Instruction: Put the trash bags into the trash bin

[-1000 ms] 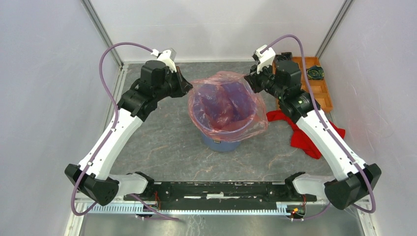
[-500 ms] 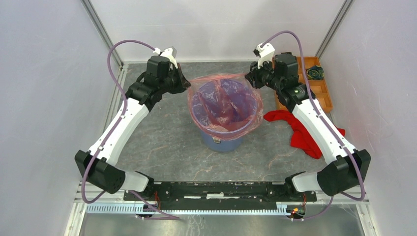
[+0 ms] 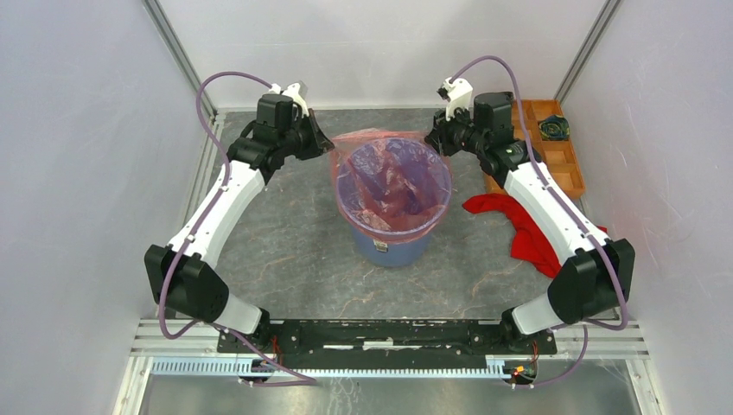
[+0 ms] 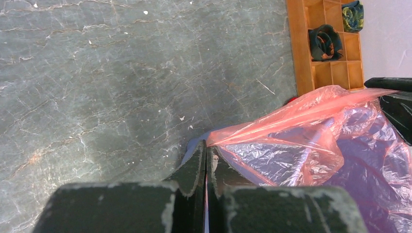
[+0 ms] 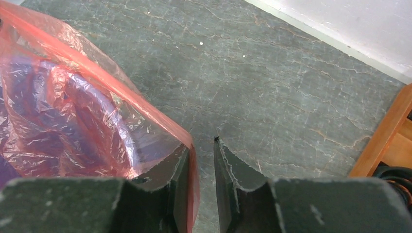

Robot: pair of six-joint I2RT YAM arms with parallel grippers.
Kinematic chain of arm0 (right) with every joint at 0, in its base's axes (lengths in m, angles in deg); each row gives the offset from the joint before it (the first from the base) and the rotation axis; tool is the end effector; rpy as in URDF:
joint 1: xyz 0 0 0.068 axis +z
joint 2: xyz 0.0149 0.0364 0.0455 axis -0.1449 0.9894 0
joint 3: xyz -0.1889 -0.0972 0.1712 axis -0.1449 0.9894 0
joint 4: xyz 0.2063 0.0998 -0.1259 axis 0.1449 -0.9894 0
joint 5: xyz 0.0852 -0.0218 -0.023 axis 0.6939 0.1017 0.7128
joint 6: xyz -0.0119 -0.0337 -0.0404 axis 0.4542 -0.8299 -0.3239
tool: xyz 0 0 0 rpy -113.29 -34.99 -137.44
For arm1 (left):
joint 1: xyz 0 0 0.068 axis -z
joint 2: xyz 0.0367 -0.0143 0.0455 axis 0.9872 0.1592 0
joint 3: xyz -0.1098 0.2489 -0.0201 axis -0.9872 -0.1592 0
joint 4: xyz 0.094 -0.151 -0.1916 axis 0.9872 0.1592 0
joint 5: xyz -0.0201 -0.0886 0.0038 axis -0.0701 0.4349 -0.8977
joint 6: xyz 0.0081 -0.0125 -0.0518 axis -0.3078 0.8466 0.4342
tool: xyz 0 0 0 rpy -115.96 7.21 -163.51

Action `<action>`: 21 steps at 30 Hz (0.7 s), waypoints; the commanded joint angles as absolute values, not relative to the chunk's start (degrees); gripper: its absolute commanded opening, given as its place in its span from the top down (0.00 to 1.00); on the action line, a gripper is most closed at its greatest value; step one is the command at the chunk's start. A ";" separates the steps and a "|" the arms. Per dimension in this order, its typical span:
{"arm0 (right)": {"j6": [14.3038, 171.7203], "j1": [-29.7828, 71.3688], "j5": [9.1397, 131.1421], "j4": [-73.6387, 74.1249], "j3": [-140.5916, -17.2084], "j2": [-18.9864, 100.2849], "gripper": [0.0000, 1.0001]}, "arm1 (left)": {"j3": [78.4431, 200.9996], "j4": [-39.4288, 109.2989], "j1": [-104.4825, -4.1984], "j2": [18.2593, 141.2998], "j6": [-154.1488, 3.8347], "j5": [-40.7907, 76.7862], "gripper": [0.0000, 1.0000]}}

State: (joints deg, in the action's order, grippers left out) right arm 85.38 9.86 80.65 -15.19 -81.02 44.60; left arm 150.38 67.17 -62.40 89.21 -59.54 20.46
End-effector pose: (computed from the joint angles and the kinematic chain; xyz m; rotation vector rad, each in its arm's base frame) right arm 0.3260 0.1188 0.3624 -0.5325 1.9190 0.5096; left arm 0.3161 -0.1124 0.3698 -0.0540 2.1942 -0.6594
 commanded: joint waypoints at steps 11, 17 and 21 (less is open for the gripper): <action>87.26 9.37 78.36 -18.36 -77.33 39.38 0.59 | 139.96 64.10 -63.00 82.22 -58.71 28.88 0.98; 89.56 9.14 70.84 -25.88 -82.36 38.92 0.35 | 134.72 58.93 -63.00 81.22 -55.59 33.69 0.98; 91.20 8.45 63.86 -33.90 -88.59 36.22 0.12 | 133.58 58.78 -63.00 80.55 -55.78 34.07 0.98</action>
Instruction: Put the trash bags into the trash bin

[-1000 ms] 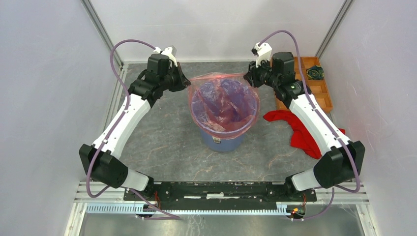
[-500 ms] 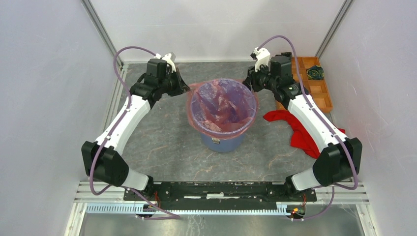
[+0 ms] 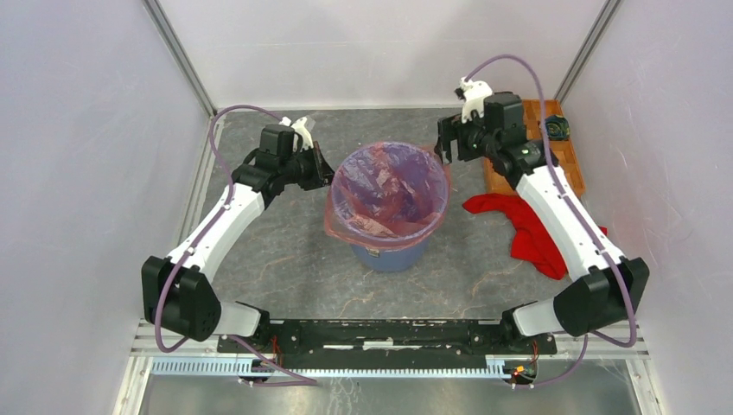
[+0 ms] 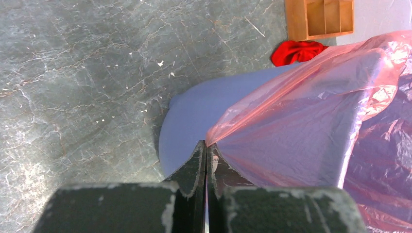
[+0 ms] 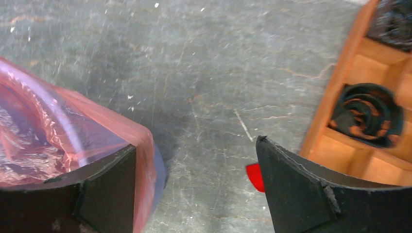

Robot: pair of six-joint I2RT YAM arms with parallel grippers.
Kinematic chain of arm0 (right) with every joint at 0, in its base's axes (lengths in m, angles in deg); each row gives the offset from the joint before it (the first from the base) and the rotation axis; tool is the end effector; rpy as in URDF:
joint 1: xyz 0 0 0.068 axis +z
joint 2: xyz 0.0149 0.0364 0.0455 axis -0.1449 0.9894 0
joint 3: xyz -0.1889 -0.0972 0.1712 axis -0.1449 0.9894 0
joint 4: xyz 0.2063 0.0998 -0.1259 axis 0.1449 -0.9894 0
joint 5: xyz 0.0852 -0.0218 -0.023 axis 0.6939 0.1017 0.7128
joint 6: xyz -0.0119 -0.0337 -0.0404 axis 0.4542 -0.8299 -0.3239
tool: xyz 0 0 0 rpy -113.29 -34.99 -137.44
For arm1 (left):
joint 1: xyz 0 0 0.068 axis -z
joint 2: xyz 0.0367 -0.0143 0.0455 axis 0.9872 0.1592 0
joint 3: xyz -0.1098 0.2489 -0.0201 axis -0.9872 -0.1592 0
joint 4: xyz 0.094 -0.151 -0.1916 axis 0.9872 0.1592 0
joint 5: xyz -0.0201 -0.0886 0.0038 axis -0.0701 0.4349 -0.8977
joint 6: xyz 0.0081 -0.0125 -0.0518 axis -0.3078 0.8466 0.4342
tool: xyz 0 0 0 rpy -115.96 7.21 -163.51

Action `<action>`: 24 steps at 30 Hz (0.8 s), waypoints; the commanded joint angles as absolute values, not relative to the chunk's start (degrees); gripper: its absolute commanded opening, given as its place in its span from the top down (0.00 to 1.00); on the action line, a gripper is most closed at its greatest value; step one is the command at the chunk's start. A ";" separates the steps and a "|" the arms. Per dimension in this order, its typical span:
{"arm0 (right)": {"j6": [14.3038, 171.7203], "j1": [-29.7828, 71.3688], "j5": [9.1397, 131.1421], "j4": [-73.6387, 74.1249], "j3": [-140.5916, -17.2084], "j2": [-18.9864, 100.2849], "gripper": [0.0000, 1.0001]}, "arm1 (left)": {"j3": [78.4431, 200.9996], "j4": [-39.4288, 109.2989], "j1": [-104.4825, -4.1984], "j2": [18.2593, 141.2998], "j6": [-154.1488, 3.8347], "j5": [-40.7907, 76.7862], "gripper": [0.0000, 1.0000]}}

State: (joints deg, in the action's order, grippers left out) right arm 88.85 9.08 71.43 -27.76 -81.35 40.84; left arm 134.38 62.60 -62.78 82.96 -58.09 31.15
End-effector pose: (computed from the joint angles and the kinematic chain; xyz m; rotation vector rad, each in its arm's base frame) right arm 0.3044 0.1012 0.3632 -0.3670 2.1090 0.3719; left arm 0.2860 -0.1069 0.3161 0.0021 2.3084 -0.8499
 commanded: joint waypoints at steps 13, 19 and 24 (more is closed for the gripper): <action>95.14 8.17 68.67 -32.20 -73.19 16.37 0.14 | 130.52 56.96 -63.04 78.71 -55.45 35.33 0.97; 97.54 8.10 74.01 -27.07 -65.69 14.60 0.32 | 128.71 55.93 -63.01 77.10 -54.15 36.18 0.97; 98.39 8.09 77.33 -24.12 -63.10 14.66 0.34 | 128.29 55.06 -63.00 77.67 -52.67 37.19 0.97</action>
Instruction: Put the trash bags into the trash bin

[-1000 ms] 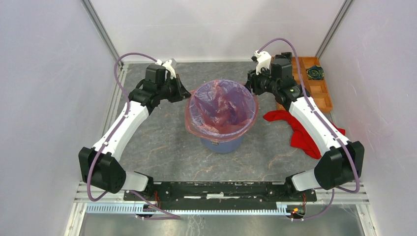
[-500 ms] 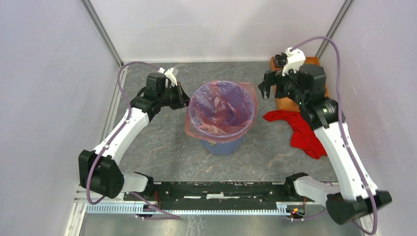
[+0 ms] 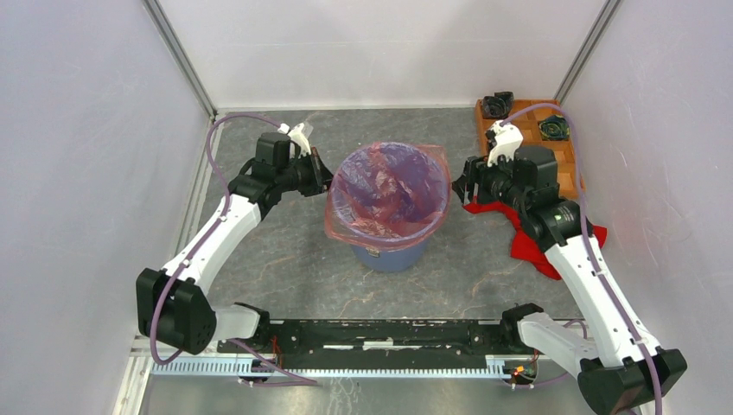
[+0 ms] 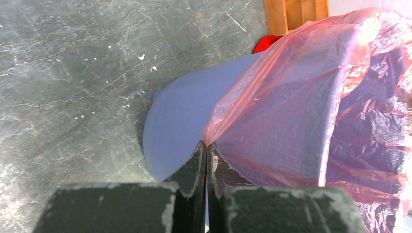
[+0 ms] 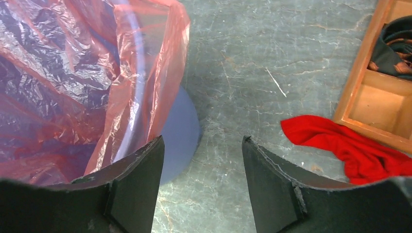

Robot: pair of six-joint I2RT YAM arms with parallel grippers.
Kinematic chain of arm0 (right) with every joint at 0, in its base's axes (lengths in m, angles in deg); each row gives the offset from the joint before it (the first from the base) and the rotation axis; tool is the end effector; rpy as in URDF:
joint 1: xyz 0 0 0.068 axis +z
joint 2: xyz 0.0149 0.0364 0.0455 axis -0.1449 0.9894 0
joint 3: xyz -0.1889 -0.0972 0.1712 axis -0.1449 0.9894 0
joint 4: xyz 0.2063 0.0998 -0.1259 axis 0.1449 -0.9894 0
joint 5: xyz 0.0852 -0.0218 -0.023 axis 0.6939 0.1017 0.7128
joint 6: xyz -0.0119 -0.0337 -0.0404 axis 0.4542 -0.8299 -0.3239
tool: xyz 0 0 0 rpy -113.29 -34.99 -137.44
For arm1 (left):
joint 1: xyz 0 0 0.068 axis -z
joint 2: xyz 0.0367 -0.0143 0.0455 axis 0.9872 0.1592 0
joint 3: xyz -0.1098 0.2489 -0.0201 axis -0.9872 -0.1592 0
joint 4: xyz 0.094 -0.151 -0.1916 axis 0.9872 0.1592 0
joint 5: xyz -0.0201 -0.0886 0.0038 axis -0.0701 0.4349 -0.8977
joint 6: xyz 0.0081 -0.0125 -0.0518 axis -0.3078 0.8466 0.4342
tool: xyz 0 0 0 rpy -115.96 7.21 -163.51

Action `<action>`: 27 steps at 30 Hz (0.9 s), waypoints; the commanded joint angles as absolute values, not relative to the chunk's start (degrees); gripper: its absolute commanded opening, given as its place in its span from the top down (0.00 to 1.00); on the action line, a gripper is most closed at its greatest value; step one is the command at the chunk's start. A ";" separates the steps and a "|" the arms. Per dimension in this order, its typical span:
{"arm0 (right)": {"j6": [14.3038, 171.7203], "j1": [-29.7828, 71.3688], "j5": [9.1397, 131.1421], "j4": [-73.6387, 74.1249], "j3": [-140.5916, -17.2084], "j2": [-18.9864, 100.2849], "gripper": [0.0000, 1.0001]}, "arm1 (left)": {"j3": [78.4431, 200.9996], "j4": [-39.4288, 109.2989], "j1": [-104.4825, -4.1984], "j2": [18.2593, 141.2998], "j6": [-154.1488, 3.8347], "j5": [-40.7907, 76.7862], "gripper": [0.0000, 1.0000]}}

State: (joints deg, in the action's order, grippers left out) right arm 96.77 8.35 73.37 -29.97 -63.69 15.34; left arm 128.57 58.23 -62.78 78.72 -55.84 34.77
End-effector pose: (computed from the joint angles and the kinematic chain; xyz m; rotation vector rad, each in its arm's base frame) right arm 0.1979 0.0663 0.3634 -0.2307 2.0407 0.4904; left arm 0.2696 -0.1038 0.3094 0.0095 2.2707 -0.9470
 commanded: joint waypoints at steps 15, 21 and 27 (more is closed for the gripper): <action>96.06 8.07 73.98 -29.09 -66.52 11.92 0.36 | 128.59 56.84 -63.02 76.51 -52.64 34.68 0.98; 96.87 8.07 76.07 -26.13 -63.29 12.13 0.39 | 127.92 56.44 -63.00 76.21 -52.31 34.84 0.98; 97.91 8.04 78.59 -23.33 -60.83 12.49 0.38 | 127.67 56.11 -63.02 76.31 -52.11 35.26 0.98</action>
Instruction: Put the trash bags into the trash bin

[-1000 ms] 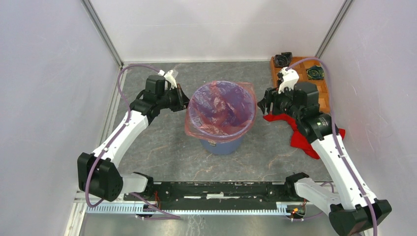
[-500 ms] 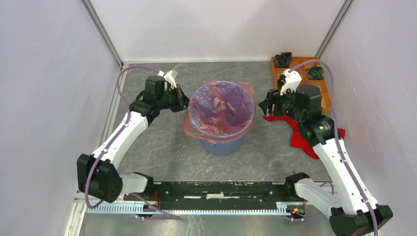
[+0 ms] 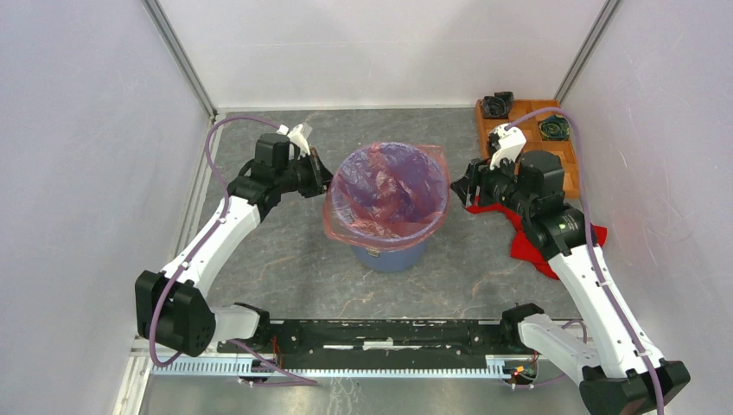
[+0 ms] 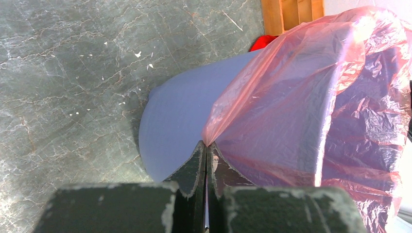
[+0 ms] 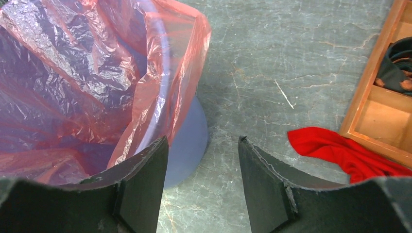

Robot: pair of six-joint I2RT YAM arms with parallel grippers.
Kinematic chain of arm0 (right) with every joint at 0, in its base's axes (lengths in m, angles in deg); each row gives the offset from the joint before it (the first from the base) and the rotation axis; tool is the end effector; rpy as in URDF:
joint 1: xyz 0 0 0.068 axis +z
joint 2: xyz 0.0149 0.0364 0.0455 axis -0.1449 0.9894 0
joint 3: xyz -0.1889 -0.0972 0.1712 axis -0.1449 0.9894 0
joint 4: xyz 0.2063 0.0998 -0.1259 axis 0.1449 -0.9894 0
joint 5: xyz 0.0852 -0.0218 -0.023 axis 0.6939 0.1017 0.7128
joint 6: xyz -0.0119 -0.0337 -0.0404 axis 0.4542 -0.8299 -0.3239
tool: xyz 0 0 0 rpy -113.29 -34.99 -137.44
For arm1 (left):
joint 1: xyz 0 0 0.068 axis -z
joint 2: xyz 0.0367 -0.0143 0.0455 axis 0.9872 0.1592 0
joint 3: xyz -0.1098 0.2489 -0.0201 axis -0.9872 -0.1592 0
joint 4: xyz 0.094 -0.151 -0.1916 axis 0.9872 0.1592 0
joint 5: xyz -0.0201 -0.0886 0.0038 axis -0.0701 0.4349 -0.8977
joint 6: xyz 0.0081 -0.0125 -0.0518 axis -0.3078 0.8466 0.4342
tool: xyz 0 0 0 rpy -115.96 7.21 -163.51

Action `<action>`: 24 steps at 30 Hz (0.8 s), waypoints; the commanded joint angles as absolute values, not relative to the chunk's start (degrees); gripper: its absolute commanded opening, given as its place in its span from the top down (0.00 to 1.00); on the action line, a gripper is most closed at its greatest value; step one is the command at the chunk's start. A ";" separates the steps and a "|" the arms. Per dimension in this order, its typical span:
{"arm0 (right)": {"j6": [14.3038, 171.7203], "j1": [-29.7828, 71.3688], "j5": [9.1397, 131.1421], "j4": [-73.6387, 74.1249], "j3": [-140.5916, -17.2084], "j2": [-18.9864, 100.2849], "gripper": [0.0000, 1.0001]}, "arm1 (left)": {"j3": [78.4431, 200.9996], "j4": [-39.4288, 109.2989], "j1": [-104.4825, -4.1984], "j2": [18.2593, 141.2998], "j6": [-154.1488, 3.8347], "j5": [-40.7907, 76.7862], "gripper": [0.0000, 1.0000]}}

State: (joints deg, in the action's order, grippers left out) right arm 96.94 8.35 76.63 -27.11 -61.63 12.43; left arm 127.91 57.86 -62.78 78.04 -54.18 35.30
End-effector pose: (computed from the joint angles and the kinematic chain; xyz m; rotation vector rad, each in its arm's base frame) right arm 0.1882 0.0655 0.3657 -0.2672 1.9736 0.5536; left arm 0.2669 -0.1032 0.3093 -0.0155 2.2702 -0.9731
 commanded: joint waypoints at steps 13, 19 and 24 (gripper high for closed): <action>99.66 8.11 81.36 -15.26 -52.93 12.49 0.50 | 126.31 57.44 -63.01 74.57 -51.51 34.93 0.86; 98.85 8.05 79.78 -14.00 -50.32 12.03 0.76 | 124.65 61.02 -63.00 70.96 -51.88 33.77 0.80; 97.17 8.12 81.55 -12.75 -49.16 13.09 0.93 | 118.86 54.81 -63.00 66.99 -46.69 37.69 0.83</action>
